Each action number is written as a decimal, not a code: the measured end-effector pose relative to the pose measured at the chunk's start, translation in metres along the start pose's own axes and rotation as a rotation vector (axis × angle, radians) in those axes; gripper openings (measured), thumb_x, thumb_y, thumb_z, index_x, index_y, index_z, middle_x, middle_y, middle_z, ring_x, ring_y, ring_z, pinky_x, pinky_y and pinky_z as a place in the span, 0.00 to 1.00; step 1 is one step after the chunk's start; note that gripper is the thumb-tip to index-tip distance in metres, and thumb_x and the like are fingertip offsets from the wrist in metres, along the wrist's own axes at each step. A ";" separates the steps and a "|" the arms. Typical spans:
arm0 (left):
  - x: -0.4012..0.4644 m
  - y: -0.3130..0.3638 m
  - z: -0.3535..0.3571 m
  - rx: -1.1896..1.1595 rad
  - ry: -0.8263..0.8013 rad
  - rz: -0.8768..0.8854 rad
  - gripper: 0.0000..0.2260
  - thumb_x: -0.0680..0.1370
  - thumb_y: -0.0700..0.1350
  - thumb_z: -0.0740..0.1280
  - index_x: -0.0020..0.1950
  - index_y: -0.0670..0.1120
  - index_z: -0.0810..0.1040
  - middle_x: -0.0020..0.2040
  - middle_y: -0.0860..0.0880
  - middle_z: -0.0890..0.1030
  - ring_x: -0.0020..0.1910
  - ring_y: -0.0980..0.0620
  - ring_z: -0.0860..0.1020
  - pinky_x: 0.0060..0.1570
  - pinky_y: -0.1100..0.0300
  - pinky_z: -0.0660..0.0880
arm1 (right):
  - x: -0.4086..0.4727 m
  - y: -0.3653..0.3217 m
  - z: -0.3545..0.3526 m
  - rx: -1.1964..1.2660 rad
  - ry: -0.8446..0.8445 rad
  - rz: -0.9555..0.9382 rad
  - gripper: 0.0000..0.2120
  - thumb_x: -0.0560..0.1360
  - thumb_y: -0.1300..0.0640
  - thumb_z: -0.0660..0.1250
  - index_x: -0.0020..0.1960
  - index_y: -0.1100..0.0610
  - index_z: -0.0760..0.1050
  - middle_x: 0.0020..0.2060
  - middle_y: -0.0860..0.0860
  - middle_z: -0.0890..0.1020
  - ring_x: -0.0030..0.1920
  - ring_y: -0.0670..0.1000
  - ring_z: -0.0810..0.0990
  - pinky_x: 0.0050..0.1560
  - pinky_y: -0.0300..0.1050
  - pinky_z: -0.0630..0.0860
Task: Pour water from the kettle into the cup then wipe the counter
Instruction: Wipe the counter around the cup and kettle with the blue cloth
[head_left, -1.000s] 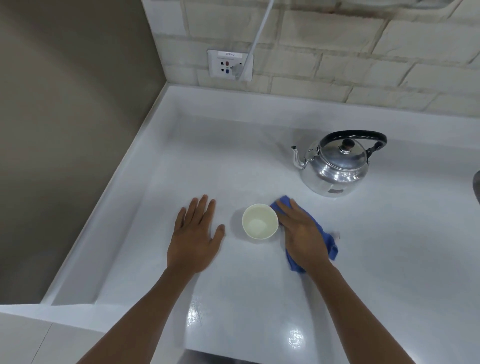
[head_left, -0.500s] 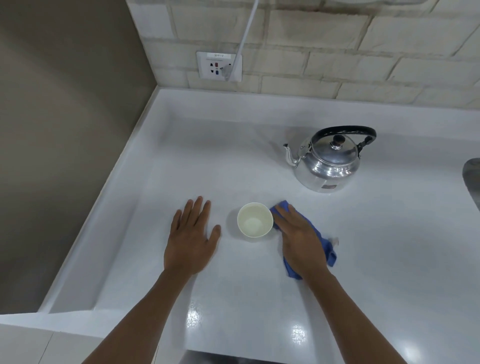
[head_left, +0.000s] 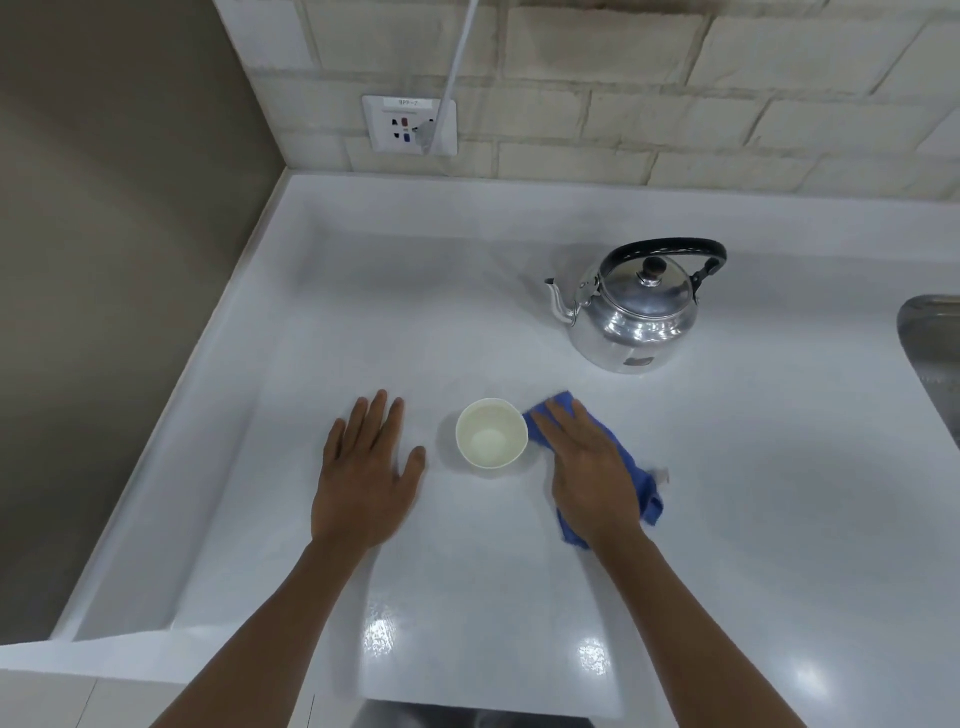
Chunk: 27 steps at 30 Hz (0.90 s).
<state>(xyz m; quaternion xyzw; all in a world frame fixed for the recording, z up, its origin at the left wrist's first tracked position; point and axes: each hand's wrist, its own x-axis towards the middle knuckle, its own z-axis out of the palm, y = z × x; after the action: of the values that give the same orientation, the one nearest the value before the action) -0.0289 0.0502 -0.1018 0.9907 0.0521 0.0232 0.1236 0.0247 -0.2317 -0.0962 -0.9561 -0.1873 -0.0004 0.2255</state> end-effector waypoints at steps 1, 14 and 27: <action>0.000 0.000 0.000 0.002 0.006 0.000 0.32 0.83 0.62 0.48 0.85 0.51 0.54 0.85 0.52 0.52 0.83 0.52 0.48 0.81 0.50 0.47 | -0.013 0.006 -0.001 -0.021 -0.011 0.013 0.28 0.75 0.62 0.49 0.71 0.51 0.71 0.69 0.45 0.72 0.73 0.52 0.67 0.71 0.53 0.66; 0.000 -0.002 0.002 0.003 0.013 0.010 0.31 0.83 0.62 0.49 0.84 0.51 0.56 0.84 0.51 0.54 0.83 0.51 0.50 0.81 0.48 0.49 | -0.008 -0.010 0.007 0.006 0.068 0.086 0.27 0.69 0.66 0.53 0.65 0.54 0.74 0.64 0.49 0.75 0.67 0.56 0.71 0.64 0.52 0.72; 0.001 -0.002 0.003 0.025 0.019 0.011 0.32 0.83 0.62 0.48 0.84 0.51 0.55 0.85 0.52 0.53 0.83 0.52 0.49 0.81 0.49 0.48 | 0.012 -0.012 -0.004 -0.054 0.182 0.247 0.26 0.69 0.71 0.62 0.65 0.59 0.75 0.65 0.54 0.77 0.67 0.61 0.73 0.63 0.55 0.74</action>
<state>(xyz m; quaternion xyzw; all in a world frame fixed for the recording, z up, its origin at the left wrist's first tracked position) -0.0280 0.0513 -0.1050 0.9922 0.0481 0.0325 0.1106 0.0324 -0.2193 -0.0864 -0.9736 -0.0470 -0.0641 0.2140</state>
